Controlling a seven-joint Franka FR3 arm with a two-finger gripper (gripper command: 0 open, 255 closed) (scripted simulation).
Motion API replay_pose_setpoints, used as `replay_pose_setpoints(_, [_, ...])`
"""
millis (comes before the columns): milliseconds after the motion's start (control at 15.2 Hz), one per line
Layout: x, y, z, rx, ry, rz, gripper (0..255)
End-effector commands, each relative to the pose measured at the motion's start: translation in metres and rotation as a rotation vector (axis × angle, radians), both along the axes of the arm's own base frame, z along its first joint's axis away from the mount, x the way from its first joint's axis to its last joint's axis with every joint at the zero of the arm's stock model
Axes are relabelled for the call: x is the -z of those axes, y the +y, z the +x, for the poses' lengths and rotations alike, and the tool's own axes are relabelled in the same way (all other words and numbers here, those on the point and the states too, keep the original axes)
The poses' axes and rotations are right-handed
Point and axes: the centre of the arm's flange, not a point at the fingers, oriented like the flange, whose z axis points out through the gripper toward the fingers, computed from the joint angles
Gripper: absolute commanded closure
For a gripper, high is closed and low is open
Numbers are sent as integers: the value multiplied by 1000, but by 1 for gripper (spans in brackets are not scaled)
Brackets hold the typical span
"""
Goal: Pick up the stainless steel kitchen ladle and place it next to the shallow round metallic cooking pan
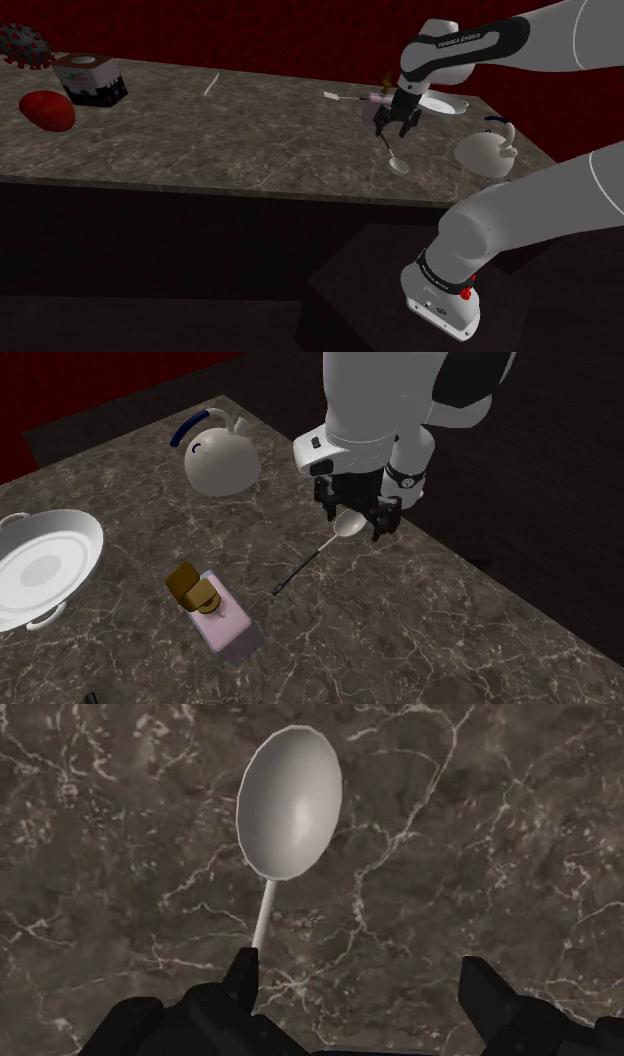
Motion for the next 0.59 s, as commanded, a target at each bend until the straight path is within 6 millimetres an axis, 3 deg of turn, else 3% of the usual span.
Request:
replay_pose_setpoints(0, [18,-21,-3,76,-2,9,0])
replay_pose_setpoints(264, [51,-61,-13,220,-5,28,0])
replay_pose_setpoints(528, [72,-59,-11,220,-5,28,0])
